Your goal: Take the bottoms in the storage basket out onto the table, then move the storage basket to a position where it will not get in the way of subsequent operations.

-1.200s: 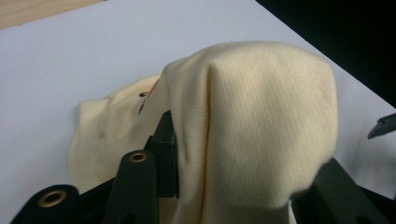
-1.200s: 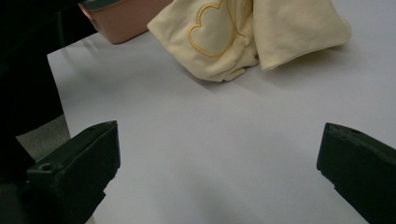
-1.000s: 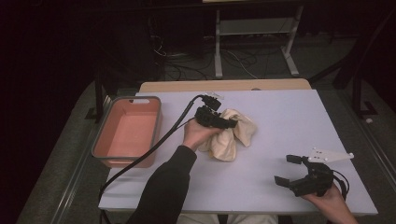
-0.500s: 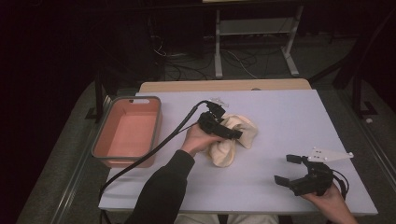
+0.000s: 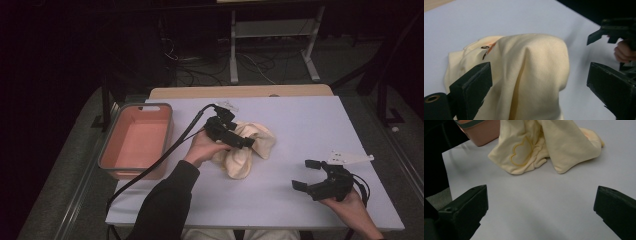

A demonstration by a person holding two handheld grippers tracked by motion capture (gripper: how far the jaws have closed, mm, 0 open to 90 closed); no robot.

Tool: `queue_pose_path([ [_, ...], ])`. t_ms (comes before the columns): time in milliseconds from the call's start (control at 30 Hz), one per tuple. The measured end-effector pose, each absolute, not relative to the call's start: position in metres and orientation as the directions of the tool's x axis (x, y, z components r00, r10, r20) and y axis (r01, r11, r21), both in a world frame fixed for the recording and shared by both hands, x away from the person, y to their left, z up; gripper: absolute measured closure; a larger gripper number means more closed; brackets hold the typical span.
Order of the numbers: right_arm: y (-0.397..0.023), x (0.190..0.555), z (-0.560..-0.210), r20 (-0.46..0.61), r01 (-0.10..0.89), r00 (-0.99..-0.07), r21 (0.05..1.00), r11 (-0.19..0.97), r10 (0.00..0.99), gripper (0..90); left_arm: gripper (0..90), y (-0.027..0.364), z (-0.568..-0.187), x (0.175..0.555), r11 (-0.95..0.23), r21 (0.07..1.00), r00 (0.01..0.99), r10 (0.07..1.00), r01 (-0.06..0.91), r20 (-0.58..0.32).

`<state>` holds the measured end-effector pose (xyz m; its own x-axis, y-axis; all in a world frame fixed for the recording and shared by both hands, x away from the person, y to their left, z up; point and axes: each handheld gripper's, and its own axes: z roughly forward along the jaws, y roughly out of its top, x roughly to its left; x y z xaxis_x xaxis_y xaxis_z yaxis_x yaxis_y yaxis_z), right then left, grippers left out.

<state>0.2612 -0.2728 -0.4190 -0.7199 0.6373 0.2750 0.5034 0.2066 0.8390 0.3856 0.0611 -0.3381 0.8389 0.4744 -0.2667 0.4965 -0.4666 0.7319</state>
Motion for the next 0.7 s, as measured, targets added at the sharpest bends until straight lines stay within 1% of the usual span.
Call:
queue_pose_path([
  [267,-0.273,0.277,-0.413,0.265,0.497,-0.709,0.845,0.198,0.653,0.0,5.9,0.083,-0.339,0.382,-0.391,0.761,0.814,0.498,0.518,-0.299],
  [400,-0.272,0.283,-0.410,0.258,0.490,-0.710,0.849,0.196,0.656,0.0,5.7,0.090,-0.338,0.379,-0.378,0.769,0.812,0.501,0.516,-0.300],
  [467,-0.272,0.285,-0.408,0.257,0.487,-0.710,0.852,0.193,0.655,0.0,4.1,0.091,-0.337,0.377,-0.374,0.773,0.813,0.502,0.512,-0.295],
  [700,-0.270,0.291,-0.403,0.248,0.476,-0.714,0.858,0.194,0.655,0.0,4.0,0.104,-0.335,0.373,-0.339,0.789,0.804,0.511,0.513,-0.303],
])
